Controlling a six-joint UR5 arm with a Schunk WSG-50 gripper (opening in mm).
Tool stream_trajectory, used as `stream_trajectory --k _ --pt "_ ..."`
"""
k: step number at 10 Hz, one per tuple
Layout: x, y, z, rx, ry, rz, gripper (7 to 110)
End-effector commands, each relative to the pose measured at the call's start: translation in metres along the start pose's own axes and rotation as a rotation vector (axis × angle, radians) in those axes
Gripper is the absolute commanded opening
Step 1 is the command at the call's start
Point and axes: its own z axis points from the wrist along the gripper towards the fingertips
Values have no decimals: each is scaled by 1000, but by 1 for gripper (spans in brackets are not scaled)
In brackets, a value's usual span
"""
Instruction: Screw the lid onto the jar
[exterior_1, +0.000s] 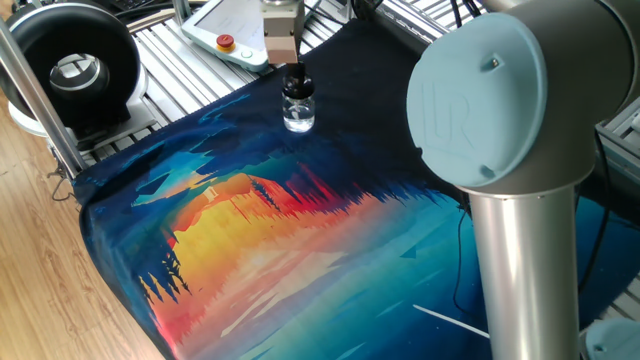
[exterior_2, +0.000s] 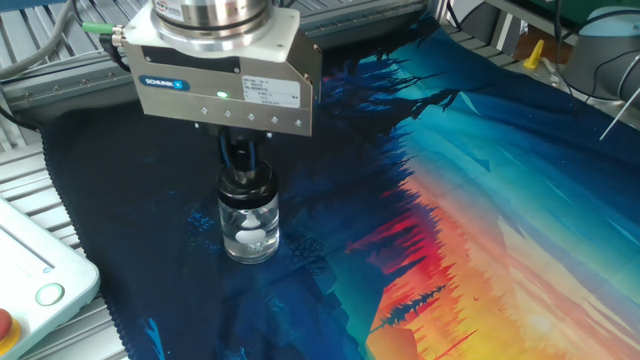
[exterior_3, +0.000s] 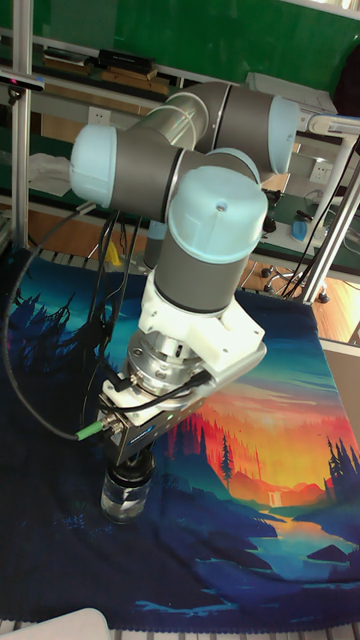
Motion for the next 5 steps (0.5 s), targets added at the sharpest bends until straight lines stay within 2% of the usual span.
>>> stream_trajectory --k 1,5 --pt "-4 4 -1 -35 -50 -14 22" --pt "-4 2 5 -32 -47 -18 22"
